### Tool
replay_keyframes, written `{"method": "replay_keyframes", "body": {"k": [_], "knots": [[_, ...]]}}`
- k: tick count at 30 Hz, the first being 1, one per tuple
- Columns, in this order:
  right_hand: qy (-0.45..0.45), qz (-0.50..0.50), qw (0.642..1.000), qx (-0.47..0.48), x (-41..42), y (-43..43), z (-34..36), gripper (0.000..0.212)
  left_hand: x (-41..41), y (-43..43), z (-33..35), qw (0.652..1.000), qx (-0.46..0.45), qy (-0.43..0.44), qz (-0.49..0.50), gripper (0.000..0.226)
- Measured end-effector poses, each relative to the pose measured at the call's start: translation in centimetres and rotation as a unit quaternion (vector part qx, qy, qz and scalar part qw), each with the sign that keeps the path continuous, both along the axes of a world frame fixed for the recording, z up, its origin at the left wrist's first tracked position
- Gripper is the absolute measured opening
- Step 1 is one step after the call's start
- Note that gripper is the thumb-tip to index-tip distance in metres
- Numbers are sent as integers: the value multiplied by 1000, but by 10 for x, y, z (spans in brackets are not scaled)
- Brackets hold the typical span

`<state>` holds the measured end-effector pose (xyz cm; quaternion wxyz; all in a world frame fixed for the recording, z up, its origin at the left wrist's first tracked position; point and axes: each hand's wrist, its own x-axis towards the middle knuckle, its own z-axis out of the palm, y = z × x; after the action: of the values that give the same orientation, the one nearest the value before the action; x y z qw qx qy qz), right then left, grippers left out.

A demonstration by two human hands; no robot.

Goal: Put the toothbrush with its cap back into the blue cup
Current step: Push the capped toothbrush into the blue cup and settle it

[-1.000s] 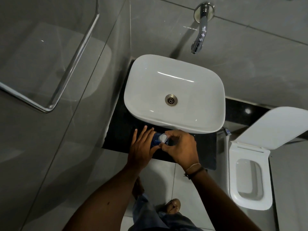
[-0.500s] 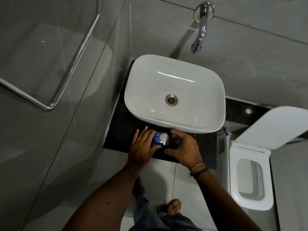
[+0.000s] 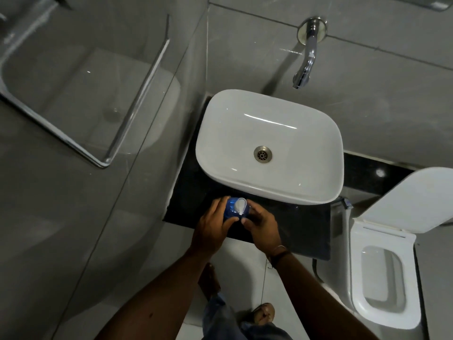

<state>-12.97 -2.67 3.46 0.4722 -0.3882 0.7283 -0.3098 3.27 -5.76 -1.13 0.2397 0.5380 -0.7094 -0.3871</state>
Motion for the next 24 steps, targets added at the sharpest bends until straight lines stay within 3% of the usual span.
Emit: {"method": "replay_keyframes", "body": {"k": [10,18,24], "knots": [[-62,47,997,-1,65,-52,2,60,63,-28,17,995,16,-43,93,75],[-52,55,997,19,87,-68,-6,63,78,-34,17,993,38,-19,113,62],[-41,53,998,21,92,-68,-14,61,79,-30,15,993,11,10,115,95]]}}
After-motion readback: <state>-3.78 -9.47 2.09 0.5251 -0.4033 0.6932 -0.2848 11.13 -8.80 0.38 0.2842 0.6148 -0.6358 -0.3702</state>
